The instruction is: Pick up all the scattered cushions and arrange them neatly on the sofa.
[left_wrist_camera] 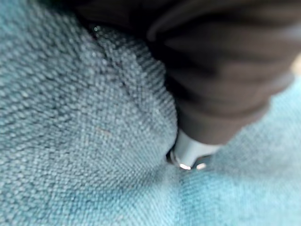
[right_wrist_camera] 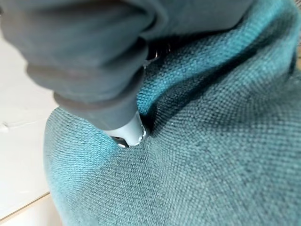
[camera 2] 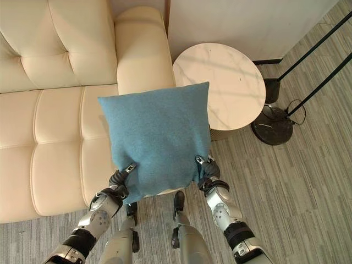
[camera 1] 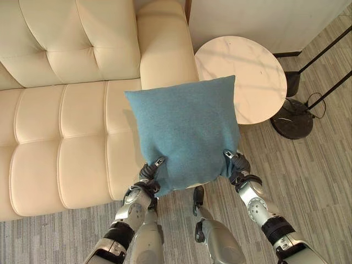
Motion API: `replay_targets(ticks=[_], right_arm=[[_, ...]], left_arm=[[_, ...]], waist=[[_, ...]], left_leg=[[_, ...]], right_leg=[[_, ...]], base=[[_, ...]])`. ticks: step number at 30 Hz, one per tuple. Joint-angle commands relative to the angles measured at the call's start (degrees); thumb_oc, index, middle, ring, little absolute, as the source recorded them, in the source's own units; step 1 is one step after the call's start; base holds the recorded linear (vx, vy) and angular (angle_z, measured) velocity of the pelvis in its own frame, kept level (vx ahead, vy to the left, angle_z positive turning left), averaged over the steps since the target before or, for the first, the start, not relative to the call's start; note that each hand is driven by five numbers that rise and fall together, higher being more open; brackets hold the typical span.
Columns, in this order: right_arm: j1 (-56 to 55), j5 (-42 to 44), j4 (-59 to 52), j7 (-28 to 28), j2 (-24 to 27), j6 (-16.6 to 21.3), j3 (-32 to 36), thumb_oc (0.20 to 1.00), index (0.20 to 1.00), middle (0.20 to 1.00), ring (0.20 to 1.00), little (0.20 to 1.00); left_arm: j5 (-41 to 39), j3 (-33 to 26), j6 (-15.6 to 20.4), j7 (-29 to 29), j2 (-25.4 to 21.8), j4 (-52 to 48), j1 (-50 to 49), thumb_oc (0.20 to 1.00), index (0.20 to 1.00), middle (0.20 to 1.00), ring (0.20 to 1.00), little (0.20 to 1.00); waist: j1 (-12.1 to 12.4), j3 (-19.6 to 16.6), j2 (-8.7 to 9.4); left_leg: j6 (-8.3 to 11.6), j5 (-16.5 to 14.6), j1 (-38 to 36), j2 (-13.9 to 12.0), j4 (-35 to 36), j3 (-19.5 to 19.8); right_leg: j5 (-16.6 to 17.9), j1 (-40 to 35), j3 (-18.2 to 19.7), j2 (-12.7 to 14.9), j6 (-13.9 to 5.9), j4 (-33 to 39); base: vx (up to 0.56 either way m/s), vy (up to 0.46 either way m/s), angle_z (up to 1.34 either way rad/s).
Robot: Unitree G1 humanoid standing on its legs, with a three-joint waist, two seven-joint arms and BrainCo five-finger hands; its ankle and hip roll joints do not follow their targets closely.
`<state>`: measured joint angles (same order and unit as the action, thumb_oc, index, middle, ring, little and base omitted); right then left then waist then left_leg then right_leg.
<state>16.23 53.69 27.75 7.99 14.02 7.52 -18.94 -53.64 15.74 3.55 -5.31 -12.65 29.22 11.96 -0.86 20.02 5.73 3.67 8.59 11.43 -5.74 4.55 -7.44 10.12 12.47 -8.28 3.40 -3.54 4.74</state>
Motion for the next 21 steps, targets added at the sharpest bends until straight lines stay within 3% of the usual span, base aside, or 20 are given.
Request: replay_targets(ticks=[1, 10, 13, 17, 21], right_arm=[[-1.94, -0.05, -12.19, -7.54, -8.39, -0.85, -6.34, 0.2, 0.2, 0.2, 0.2, 0.2], [-11.72, -6.4, -30.65, -10.66, -1.89, -1.14, -2.8, 0.2, 0.2, 0.2, 0.2, 0.2], [-13.7, -8.0, -34.42, -10.82, -1.03, -1.12, -1.32, 0.2, 0.2, 0.2, 0.2, 0.2], [-15.0, -7.11, -39.1, -12.08, -2.14, -0.52, -1.89, 0.2, 0.2, 0.2, 0.2, 0.2], [-15.22, -6.48, -41.28, -12.61, -1.75, 0.54, -2.36, 0.2, 0.2, 0.2, 0.2, 0.2]], left_arm=[[-1.81, 7.05, 1.13, 4.46, 6.05, -13.02, 0.87, 0.2, 0.2, 0.2, 0.2, 0.2], [0.71, 3.46, 0.66, 6.3, 0.44, -30.01, -9.69, 0.2, 0.2, 0.2, 0.2, 0.2], [1.5, 3.15, 0.61, 6.59, -0.5, -32.23, -10.98, 0.2, 0.2, 0.2, 0.2, 0.2], [4.65, 2.55, 1.87, 6.14, -2.04, -36.43, -12.04, 0.2, 0.2, 0.2, 0.2, 0.2], [5.07, 2.47, 2.84, 6.41, -3.12, -38.1, -11.65, 0.2, 0.2, 0.2, 0.2, 0.2]], waist=[[1.55, -2.27, 0.97], [0.7, -8.57, 0.57], [0.44, -9.04, 0.18], [-0.06, -8.66, -0.86], [0.23, -8.2, -2.76]], left_leg=[[0.06, -5.04, -1.88, 1.04, 0.45, 0.59], [-1.25, -7.32, -5.76, 2.37, 0.45, 0.06], [-1.74, -7.73, -6.79, 2.92, 0.45, 0.22], [-2.47, -7.96, -8.0, 3.21, 0.45, -1.24], [-2.88, -6.34, -7.08, 2.23, 0.45, -2.38]], right_leg=[[-7.87, -2.28, -0.29, 3.15, -3.52, -2.72], [-7.61, -6.14, 0.46, 3.89, -4.68, -1.48], [-7.8, -6.57, 0.65, 4.33, -5.02, -2.59], [-6.76, -5.37, 1.4, 4.93, -6.48, -7.46], [-10.93, -5.66, 1.75, 3.65, -5.53, -16.9]], base=[[0.0, 0.022, 0.08], [0.04, 0.09, 0.0], [0.0, 0.116, 0.0], [-0.1, 0.08, -0.08], [-0.17, 0.032, -0.16]])
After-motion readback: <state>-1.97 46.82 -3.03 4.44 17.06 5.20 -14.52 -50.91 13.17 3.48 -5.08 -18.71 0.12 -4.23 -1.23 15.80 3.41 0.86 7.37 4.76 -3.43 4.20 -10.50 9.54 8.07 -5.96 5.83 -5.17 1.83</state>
